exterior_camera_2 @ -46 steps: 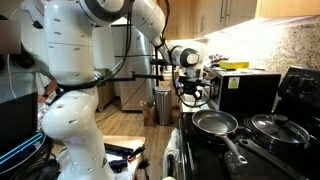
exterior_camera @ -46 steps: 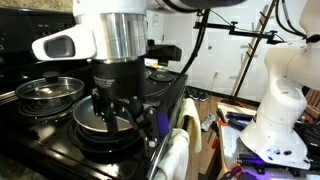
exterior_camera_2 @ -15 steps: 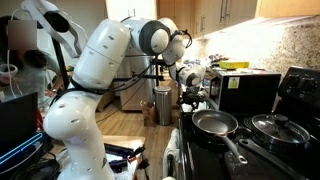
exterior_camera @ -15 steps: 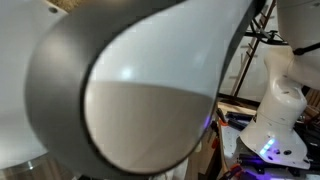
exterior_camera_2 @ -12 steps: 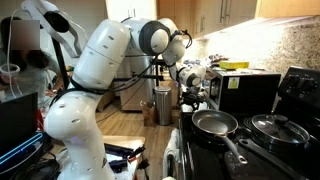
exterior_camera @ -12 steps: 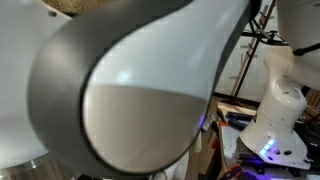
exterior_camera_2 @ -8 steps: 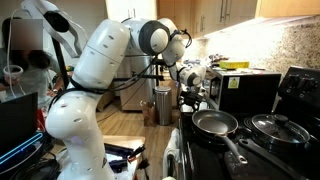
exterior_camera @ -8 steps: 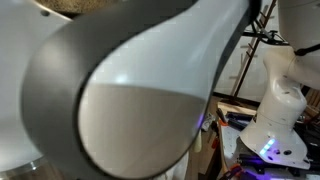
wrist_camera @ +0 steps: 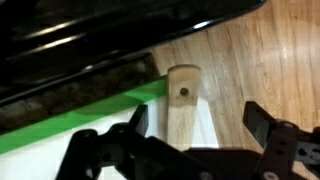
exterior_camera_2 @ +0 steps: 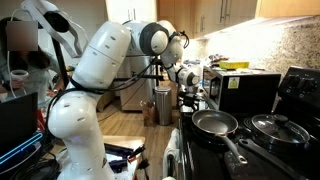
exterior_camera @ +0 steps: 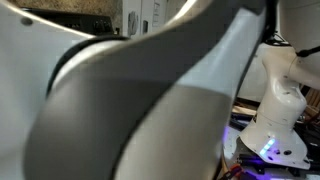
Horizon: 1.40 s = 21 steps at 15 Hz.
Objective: Put the spatula into the black pot.
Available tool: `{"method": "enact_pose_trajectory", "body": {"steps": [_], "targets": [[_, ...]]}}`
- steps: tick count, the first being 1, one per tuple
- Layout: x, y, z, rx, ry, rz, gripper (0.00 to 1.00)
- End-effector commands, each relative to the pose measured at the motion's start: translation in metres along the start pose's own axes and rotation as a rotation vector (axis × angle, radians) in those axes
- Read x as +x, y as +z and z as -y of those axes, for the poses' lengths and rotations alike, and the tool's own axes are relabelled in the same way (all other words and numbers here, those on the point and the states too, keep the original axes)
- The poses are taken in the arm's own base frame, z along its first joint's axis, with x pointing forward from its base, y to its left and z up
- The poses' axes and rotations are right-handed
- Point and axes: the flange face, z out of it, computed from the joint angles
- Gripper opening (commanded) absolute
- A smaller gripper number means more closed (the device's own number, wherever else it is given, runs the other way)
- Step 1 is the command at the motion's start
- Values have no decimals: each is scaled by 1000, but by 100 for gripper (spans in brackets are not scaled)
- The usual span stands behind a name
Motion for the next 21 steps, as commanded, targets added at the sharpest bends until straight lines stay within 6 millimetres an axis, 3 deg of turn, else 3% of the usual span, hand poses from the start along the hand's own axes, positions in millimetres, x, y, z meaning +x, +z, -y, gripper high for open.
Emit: {"method": "enact_pose_trajectory", "body": {"steps": [1, 2, 3, 4, 6, 7, 10, 21], "targets": [[8, 14, 0, -68, -9, 69, 100], [9, 14, -1, -84, -9, 75, 100], [9, 15, -1, -87, -13, 81, 75], [10, 15, -2, -93, -16, 85, 74], [11, 14, -4, -94, -18, 81, 60], [10, 13, -5, -89, -14, 81, 90], [10, 13, -2, -79, -25, 74, 99], [6, -6, -9, -92, -18, 98, 100]]}}
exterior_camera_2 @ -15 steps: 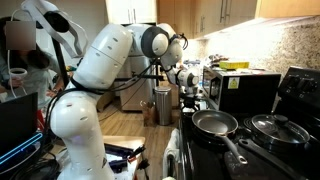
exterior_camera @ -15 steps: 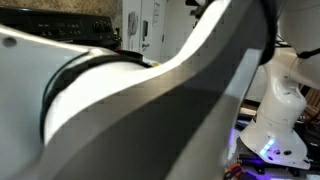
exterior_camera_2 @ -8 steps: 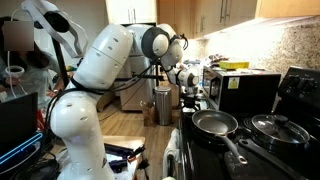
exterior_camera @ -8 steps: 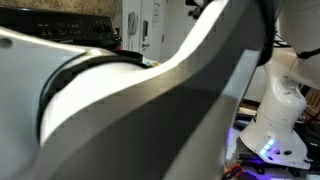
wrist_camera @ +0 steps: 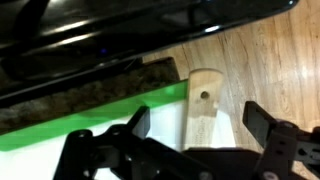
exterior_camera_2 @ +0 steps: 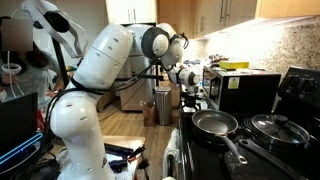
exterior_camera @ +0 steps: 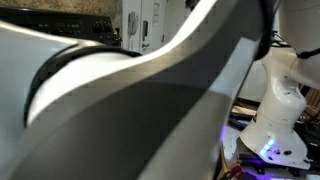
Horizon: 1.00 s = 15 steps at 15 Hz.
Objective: Put the spatula into the black pot.
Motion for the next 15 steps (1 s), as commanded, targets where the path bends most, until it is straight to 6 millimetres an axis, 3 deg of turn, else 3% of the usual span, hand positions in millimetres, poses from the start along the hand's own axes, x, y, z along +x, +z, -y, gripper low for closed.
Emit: {"method": "enact_pose_trajectory", "body": {"steps": [1, 2, 4, 9, 10, 13, 15], "targets": [[-3, -10, -8, -14, 4, 30, 100], [-3, -9, -9, -10, 6, 31, 75], [-1, -8, -10, -2, 2, 29, 67], [-1, -8, -11, 7, 7, 26, 34], [-1, -8, -9, 11, 1, 31, 32], [0, -8, -3, 20, -12, 47, 9], [-2, -11, -4, 15, -7, 41, 10]]}}
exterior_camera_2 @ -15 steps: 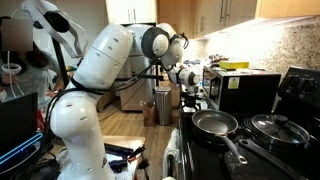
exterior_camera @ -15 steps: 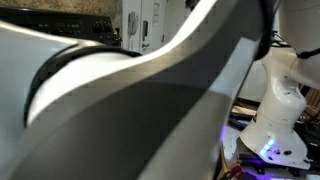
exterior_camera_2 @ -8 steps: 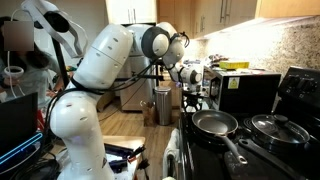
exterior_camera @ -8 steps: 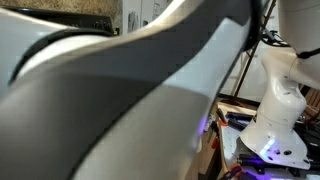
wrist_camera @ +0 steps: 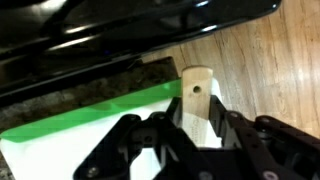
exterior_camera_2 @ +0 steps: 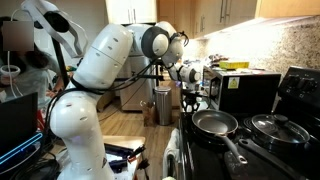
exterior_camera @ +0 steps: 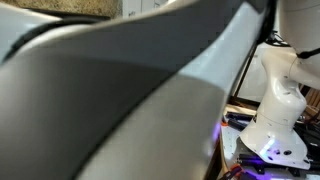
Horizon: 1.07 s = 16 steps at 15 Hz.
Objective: Put the spatula into the black pot.
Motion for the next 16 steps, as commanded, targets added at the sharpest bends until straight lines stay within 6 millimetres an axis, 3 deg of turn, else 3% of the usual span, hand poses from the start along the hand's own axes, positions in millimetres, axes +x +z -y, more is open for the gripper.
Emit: {"method": "enact_pose_trajectory", "body": {"steps": [1, 8, 15, 16], "targets": [[-6, 0, -2, 9, -11, 8, 10], [-45, -29, 1, 45, -24, 39, 10], [-81, -56, 28, 139, -63, 38, 10], [-84, -57, 31, 137, -57, 37, 57]]}}
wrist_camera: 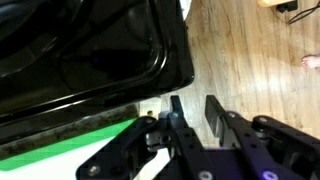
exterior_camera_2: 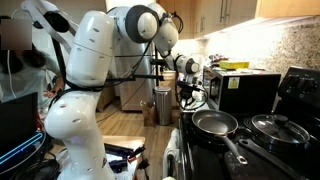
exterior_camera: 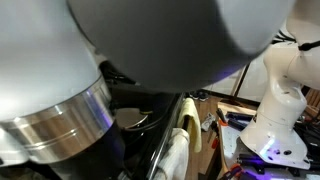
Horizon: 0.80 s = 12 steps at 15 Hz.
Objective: Put the spatula into the black pot.
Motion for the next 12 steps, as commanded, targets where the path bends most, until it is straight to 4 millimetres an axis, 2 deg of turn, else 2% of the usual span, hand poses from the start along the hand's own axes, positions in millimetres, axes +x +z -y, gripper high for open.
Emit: {"method": "enact_pose_trajectory", "body": {"steps": [1, 7, 9, 12], "targets": [[-23, -7, 16, 14, -23, 0, 58], [-2, 1, 11, -68, -106, -81, 95], [4, 4, 7, -77, -128, -92, 100], [14, 10, 3, -84, -131, -79, 100]]}}
